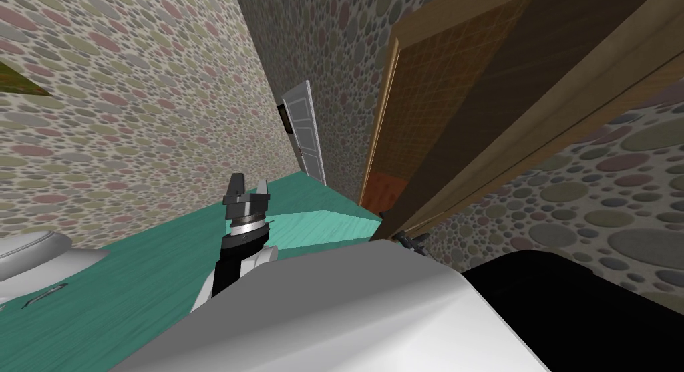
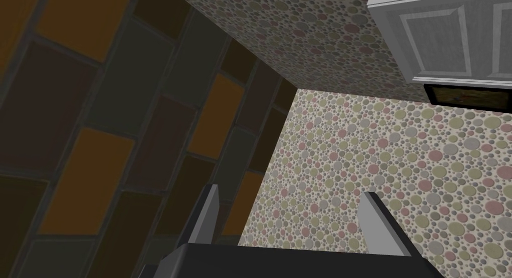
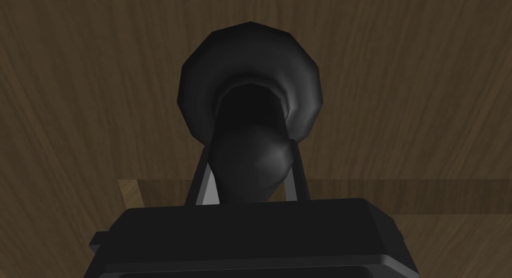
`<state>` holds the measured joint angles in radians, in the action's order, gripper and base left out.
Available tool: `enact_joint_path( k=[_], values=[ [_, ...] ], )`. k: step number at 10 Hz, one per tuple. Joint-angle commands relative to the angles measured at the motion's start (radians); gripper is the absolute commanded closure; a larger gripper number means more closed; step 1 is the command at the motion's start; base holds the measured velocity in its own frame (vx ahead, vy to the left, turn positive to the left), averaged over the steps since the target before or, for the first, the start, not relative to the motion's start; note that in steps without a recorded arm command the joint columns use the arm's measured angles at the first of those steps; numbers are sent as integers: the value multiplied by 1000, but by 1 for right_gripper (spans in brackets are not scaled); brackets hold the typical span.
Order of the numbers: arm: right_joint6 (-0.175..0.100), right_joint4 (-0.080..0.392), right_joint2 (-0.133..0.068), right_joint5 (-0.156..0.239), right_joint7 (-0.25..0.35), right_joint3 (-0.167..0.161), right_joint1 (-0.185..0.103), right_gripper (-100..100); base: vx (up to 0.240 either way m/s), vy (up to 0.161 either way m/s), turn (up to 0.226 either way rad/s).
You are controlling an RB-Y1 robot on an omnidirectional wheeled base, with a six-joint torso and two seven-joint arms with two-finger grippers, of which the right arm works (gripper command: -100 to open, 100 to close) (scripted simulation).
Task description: Pull the door open
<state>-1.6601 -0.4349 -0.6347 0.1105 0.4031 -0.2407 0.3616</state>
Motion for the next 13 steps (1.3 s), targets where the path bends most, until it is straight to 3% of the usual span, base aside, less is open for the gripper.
enact_joint_path(
  k=[1, 2, 5, 7, 13],
  values=[
    [-28, 33, 14, -10, -1, -12, -4, 100, -16, -22, -4],
    [-49, 48, 10, -11, -2, -13, 5, 100, -42, -60, 0],
    [-49, 48, 10, -11, -2, -13, 5, 100, -23, -21, 2],
    [-74, 68, 1, -13, -3, -14, 23, 100, -63, -21, 50],
    [-64, 53, -2, -10, -2, -10, 15, 100, -18, -4, 4]
  ],
)
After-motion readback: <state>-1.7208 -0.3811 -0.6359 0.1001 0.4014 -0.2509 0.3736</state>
